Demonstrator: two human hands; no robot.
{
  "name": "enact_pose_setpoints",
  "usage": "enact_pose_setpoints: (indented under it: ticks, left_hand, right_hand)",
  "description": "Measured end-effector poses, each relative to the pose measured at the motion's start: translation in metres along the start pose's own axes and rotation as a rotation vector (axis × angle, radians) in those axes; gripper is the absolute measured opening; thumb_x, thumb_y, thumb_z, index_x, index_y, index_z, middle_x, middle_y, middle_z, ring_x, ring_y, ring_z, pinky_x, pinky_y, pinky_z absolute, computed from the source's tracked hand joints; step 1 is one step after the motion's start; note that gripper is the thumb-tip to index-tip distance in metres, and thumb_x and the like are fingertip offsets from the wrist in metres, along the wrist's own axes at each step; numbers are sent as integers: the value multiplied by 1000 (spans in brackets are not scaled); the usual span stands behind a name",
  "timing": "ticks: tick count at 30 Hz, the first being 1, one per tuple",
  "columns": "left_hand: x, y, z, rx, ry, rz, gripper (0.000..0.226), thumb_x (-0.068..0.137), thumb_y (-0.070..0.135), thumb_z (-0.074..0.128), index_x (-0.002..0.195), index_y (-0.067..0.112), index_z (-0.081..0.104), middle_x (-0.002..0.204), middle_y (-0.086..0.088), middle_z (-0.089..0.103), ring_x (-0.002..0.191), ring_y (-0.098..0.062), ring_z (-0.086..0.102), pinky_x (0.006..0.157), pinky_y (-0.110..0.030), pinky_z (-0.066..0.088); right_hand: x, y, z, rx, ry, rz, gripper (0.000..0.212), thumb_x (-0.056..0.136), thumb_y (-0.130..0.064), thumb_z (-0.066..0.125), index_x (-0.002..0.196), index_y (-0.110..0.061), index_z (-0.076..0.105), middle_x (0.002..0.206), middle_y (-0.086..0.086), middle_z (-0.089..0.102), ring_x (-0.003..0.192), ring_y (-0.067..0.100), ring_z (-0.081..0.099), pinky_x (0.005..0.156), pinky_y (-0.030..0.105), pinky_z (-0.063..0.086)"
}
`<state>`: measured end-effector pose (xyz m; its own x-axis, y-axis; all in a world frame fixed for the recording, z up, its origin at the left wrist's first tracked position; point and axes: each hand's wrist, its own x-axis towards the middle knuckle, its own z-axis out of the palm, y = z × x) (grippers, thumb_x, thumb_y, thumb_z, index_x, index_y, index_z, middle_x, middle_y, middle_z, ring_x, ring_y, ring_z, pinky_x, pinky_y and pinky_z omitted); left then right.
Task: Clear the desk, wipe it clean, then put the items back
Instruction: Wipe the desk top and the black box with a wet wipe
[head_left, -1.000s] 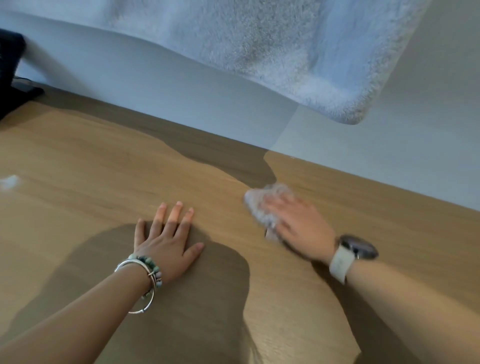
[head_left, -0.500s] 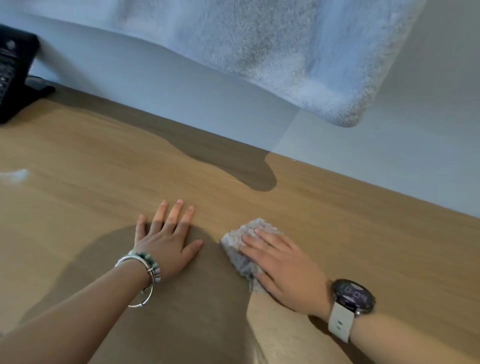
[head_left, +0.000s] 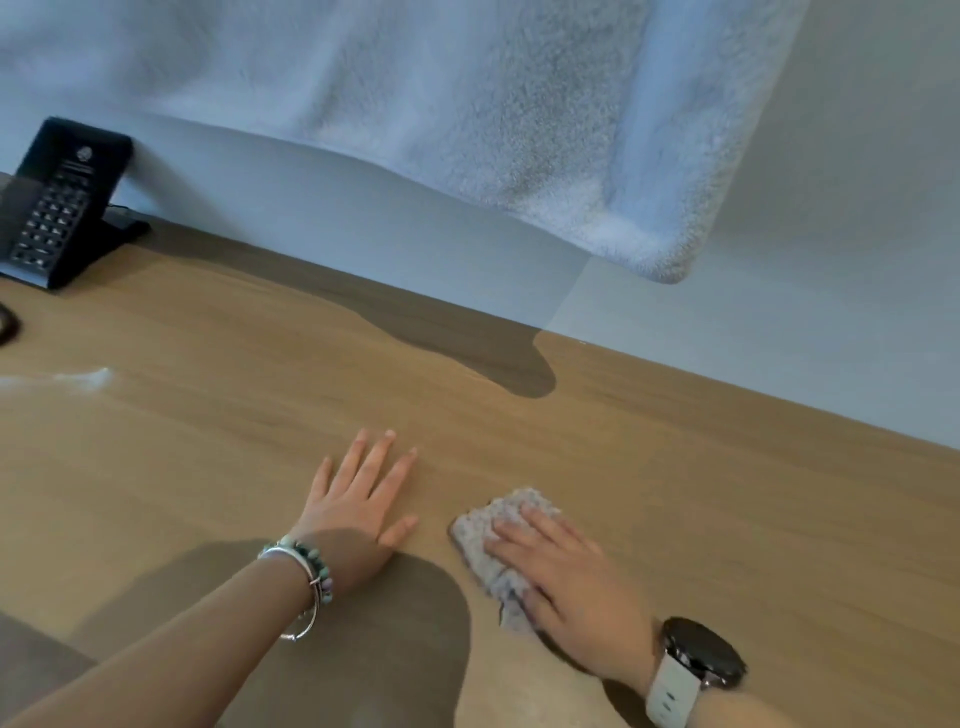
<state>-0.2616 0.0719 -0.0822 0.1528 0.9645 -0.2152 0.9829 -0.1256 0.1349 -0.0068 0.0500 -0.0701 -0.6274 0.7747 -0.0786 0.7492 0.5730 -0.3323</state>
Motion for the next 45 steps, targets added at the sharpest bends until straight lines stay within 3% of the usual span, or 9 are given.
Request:
enact_pose_setpoints:
  ticks: [5, 10, 13, 20, 24, 32, 36, 39, 45]
  left_hand:
    - [-38, -41, 11, 164, 78, 87, 63, 80, 51, 33, 135, 20, 41, 136, -7, 52, 128, -23, 31, 85, -49, 48]
    - [-63, -62, 17, 199, 18, 168, 59, 95, 54, 7, 129, 23, 45, 128, -4, 59, 122, -25, 42, 80, -51, 49]
    - [-72, -64, 15, 188, -13, 244, 60, 96, 53, 5, 127, 24, 47, 124, -3, 62, 115, -29, 58, 79, -52, 49]
    - [-82, -65, 4, 198, -170, 343, 124, 32, 67, -51, 146, 31, -17, 136, 5, -36, 126, -18, -35, 111, -47, -12]
    - [-81, -64, 3, 189, -175, 330, 119, 38, 73, -45, 146, 32, -17, 138, 6, -37, 140, -19, -25, 113, -49, -9]
    - [-81, -67, 0, 175, -191, 353, 98, 53, 59, -22, 147, 31, -14, 147, 7, -31, 142, -20, -22, 113, -49, -9]
    - [-80, -66, 1, 195, -198, 342, 91, 62, 63, -18, 147, 32, -15, 152, 5, -27, 142, -20, -22, 113, -49, -9]
    - [-78, -68, 0, 219, -220, 337, 70, 84, 63, -4, 146, 33, -17, 154, 5, -25, 141, -19, -23, 114, -49, -8]
    - [-87, -78, -1, 215, -226, 389, 110, 36, 77, -42, 135, 31, -31, 143, 10, -33, 142, -18, -22, 113, -46, -9]
  right_hand:
    - [21, 32, -16, 48, 225, 568, 46, 101, -29, 32, 147, -29, 27, 157, -7, 17, 146, 17, 7, 116, 32, 8]
    - [-9, -81, 29, 0, 177, 196, 53, 86, -37, 28, 138, -34, 39, 145, -17, 39, 139, 11, 31, 112, 30, 26]
    - [-27, -79, 28, 78, 152, 282, 54, 89, -40, 25, 142, -37, 32, 143, -28, 14, 140, -2, 7, 112, 19, 6]
    - [-19, -104, 42, 87, 340, 823, 47, 99, -26, 39, 145, -29, 33, 155, -9, 21, 145, 16, 12, 117, 32, 9]
    - [-5, -177, 59, -50, 296, 369, 45, 92, -33, 33, 135, -36, 47, 144, -20, 36, 137, 3, 29, 111, 28, 16]
    - [-71, -116, 43, 88, 404, 1082, 46, 98, -27, 41, 143, -25, 35, 153, -2, 29, 143, 22, 20, 117, 42, 19]
    - [-27, -193, 63, 38, 342, 740, 41, 82, -26, 55, 123, -28, 55, 125, -1, 61, 116, 27, 59, 94, 39, 47]
    - [-7, -222, 70, 51, 261, 564, 50, 91, -39, 26, 138, -35, 42, 147, -18, 34, 141, 10, 27, 114, 32, 14]
    - [-71, -145, 48, 106, 377, 1009, 46, 100, -34, 28, 145, -30, 29, 155, -9, 21, 145, 14, 11, 116, 35, 15]
